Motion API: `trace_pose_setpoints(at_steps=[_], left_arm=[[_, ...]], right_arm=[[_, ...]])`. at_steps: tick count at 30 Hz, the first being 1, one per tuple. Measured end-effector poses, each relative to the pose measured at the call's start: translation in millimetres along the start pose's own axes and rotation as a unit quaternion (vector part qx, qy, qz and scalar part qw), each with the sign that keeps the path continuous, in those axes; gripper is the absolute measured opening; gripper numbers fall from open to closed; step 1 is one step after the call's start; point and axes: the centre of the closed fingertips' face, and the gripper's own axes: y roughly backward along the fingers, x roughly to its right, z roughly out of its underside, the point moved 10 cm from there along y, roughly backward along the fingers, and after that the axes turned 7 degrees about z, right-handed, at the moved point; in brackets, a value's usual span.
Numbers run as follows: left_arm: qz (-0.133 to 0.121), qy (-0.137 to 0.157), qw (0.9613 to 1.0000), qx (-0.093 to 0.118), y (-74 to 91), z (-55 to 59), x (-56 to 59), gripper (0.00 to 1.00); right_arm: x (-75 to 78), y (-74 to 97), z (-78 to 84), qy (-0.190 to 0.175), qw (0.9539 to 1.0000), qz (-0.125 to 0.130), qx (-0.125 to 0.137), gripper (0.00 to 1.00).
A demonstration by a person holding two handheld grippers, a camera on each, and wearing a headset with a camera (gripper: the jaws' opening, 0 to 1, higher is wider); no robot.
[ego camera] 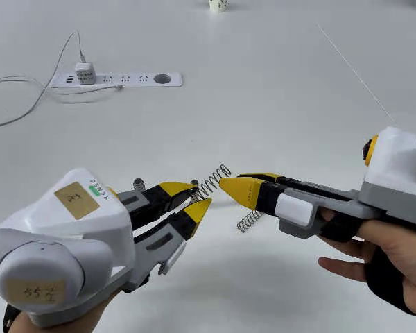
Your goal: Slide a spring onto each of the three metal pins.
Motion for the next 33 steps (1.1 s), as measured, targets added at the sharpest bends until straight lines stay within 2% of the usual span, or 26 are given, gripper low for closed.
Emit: trace_pose_setpoints(at_steps=[2, 8, 12, 16, 22, 29, 31, 33], left_arm=[[0.002, -0.005, 1.0, 0.005, 0.3, -0.6, 1.1, 0.1], [0.014, -0.022, 0.9993, 0.025, 1.4, -3.2, 4.3, 0.1], [0.015, -0.035, 0.9988, 0.03, 1.4, -5.1, 6.2, 0.1], [0.015, -0.034, 0.9988, 0.031, 1.6, -5.6, 6.4, 0.1], [0.007, -0.037, 0.9991, 0.017, 2.3, -5.1, 7.5, 0.11], [0.001, -0.036, 0.9993, -0.002, 2.9, -3.1, 7.8, 0.11], [0.0, -0.029, 0.9995, -0.013, 2.5, -0.8, 7.7, 0.11], [-0.001, -0.029, 0.9995, -0.014, 2.4, 0.1, 7.6, 0.12]], right_arm=[[-1.2, -0.6, -1.9, -0.016, 0.9998, -0.007, 0.008, 0.26], [-4.6, -2.3, -1.8, -0.034, 0.9992, -0.018, 0.008, 0.21], [-5.3, -2.3, -2.1, -0.042, 0.9988, -0.024, 0.008, 0.16], [-4.8, -1.8, -3.1, -0.06, 0.9978, -0.028, 0.006, 0.13], [-8.0, -3.8, -2.9, -0.078, 0.9959, -0.045, 0.01, 0.11], [-11.0, -7.2, -1.7, -0.051, 0.9978, -0.042, 0.007, 0.11], [-12.1, -7.7, -1.9, -0.04, 0.9984, -0.041, 0.006, 0.11], [-12.4, -8.3, -2.1, -0.028, 0.9989, -0.036, 0.005, 0.11]])
